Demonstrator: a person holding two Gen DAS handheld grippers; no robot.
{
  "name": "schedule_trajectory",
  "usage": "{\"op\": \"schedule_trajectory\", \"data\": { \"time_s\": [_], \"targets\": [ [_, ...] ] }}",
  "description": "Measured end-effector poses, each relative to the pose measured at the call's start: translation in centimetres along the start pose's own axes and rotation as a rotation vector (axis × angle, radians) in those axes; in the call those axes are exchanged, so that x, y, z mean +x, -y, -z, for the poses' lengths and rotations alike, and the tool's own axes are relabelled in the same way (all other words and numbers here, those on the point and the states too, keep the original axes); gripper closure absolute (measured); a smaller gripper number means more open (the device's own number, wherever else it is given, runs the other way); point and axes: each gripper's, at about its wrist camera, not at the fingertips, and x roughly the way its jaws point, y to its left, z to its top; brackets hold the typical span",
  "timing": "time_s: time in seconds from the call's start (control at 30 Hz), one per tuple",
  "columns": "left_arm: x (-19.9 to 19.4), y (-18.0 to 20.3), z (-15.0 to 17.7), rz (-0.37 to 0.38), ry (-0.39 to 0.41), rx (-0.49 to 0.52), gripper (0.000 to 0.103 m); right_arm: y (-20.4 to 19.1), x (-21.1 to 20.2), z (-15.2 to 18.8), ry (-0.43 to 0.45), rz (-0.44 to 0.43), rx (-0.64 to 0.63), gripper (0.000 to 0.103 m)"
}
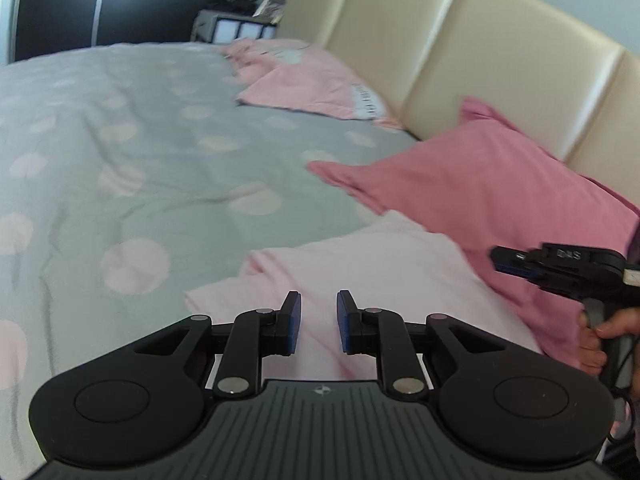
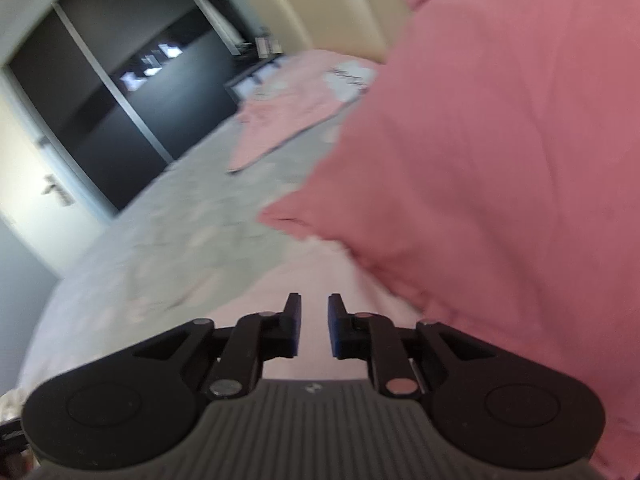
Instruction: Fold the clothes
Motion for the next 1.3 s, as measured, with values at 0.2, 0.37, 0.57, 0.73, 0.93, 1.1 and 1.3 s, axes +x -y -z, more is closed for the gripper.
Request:
{"op": "schedule_trajectory", "data": {
  "time_s": [0.2,0.37,0.57,0.73,0.93,1.1,1.3],
  "targets": [
    [-0.6,4.8,4.0,0.036,-0.046,0.137,0.087,-2.8,-2.0,3.8,-0.092,-0.089,-0.195,0.063],
    [1.0,4.1,7.5,-0.002,-0.141,0.096,0.087,-1.1,-2.5,8.1,-0.154,-0.059,-0.376,0.062],
    [1.2,3.5,8.7,-0.016,-0.12,0.111,0.093,2.6,-2.9,9.9,-0.147,0.028,-0.455,0.068],
    [0.5,3.6,9.0,-0.026,-0.122,0.129,0.093,2.8,-2.9,9.5,-0.164,0.039,-0.485,0.069],
    [-2.3,2.5,8.5,-0.1,-0.113,0.111,0.092,5.4,-4.4,6.8,-0.104,0.153,-0.321,0.068],
    [-4.0,2.3,5.7,-0.088,0.033,0.093,0.091,3.0,-5.1,5.5,-0.012,0.066,-0.307,0.067],
    [0.1,3.2,2.4,-0.049,0.05,0.089,0.089,-2.2,-1.4,5.7,-0.042,-0.009,-0.395,0.068]
  ]
}}
